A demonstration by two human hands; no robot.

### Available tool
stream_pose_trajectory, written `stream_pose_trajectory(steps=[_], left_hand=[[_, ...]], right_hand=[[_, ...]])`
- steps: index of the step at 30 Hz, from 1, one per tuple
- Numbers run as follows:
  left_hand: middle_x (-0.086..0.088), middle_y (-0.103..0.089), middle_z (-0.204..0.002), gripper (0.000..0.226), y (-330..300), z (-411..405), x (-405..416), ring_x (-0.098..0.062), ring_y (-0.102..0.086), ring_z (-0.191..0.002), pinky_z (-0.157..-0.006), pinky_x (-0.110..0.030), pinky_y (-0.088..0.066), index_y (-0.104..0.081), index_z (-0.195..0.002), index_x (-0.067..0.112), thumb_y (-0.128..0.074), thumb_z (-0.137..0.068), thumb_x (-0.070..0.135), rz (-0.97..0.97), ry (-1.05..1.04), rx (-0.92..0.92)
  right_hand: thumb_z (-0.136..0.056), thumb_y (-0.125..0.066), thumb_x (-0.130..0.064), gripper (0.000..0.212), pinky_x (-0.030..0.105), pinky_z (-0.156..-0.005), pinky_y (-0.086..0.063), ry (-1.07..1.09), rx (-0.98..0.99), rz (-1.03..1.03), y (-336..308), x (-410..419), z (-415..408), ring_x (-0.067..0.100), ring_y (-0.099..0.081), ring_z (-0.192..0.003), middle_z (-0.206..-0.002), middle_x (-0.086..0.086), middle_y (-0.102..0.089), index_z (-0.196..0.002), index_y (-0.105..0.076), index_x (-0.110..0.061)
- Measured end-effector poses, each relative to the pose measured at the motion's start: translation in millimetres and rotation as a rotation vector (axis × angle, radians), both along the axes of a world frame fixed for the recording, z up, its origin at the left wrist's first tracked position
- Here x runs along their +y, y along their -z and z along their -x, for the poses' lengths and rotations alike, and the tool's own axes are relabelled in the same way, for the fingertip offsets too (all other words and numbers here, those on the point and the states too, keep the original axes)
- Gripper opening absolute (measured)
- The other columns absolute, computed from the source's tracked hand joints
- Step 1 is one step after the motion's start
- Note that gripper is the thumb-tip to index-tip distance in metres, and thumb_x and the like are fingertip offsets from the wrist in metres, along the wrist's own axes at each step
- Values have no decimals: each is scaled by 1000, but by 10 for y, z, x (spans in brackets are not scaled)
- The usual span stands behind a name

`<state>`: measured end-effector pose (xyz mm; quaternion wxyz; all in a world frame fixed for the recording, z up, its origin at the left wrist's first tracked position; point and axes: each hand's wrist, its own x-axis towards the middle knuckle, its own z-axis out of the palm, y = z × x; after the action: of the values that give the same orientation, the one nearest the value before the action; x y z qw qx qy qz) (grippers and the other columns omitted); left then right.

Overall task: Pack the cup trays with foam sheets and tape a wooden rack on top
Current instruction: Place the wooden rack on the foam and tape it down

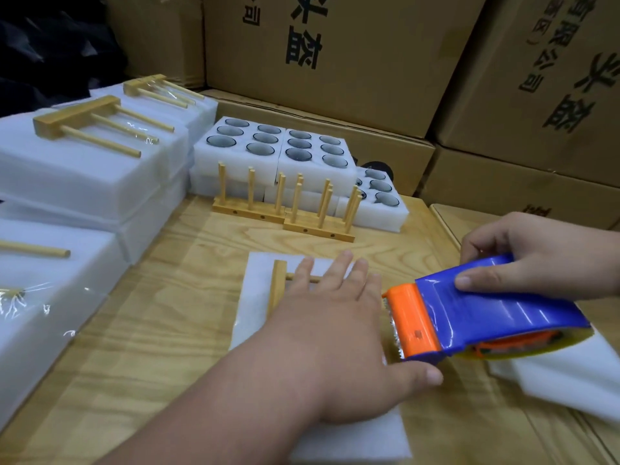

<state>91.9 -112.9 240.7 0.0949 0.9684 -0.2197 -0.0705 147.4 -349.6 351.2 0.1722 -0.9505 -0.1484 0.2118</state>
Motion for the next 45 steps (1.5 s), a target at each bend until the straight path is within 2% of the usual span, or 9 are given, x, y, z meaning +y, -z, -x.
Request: stream_pose_trajectory(steps=[5, 8, 11, 16, 24, 30, 35, 39, 45], left_hand=[[1, 32, -166, 105, 160, 31, -88, -16, 34, -150, -123, -52, 18, 24, -158, 22, -18, -87, 87, -127, 15, -55], [3, 33, -164, 101, 173, 42, -75, -14, 35, -150, -123, -50, 18, 27, -156, 25, -18, -88, 85, -113, 26, -66], [6, 33, -164, 99, 176, 52, -83, -12, 34, -150, -124, -48, 17, 27, -156, 27, -20, -90, 83, -97, 45, -72], [6, 33, -164, 97, 167, 25, -92, -14, 33, -150, -123, -48, 18, 24, -157, 27, -21, -91, 82, -105, 46, -65], [3, 29, -166, 98, 155, 22, -101, -16, 32, -152, -124, -50, 15, 18, -160, 25, -21, -90, 82, -134, 44, -54], [1, 24, -169, 101, 145, 30, -112, -16, 28, -153, -125, -51, 12, 16, -161, 22, -24, -90, 82, -113, 30, -59], [1, 24, -168, 100, 138, 33, -113, -16, 28, -153, -124, -50, 15, 18, -160, 19, -24, -92, 79, -108, 35, -53], [-1, 22, -169, 100, 128, 24, -110, -17, 27, -153, -124, -51, 15, 16, -161, 16, -24, -93, 77, -125, 36, -43], [-6, 19, -170, 100, 100, 31, -130, -21, 25, -155, -124, -52, 14, 12, -160, 10, -21, -94, 77, -178, 39, -34]], right_hand=[[-58, -69, -87, 67, 49, -66, -59, -10, -52, -40, 21, -99, -4, 25, -73, -69, -79, 8, -76, -85, -74, -25], [-57, -70, -91, 74, 32, -58, -55, 13, -78, -118, 36, -257, 8, 26, -72, -65, -75, 10, -75, -86, -74, -22], [-61, -73, -87, 69, 26, -54, -54, 38, -43, -154, 47, -377, 39, 27, -72, -64, -76, 12, -75, -87, -75, -23], [-64, -76, -83, 66, 29, -53, -55, 100, 1, -102, 32, -506, 82, 32, -73, -64, -76, 14, -75, -89, -75, -21], [-52, -56, -100, 75, 46, -70, -63, 58, -10, 182, -7, -35, 84, 13, -74, -73, -81, -5, -76, -88, -69, -36], [-74, -59, -82, 43, 29, -57, -52, -40, -115, 421, -12, 432, -3, 0, -63, -59, -69, -17, -68, -83, -64, -41], [-78, -60, -78, 54, 25, -51, -40, -122, -195, 617, -48, 734, -97, 8, -54, -54, -58, -8, -61, -73, -65, -25], [-87, -55, -71, 52, 28, -53, -36, -205, -238, 740, -50, 962, -92, 12, -53, -59, -64, -4, -59, -72, -63, -22], [-96, -49, -51, 45, 30, -54, -35, -248, -326, 768, 31, 1199, -81, 19, -47, -59, -64, 1, -53, -69, -57, -17]])
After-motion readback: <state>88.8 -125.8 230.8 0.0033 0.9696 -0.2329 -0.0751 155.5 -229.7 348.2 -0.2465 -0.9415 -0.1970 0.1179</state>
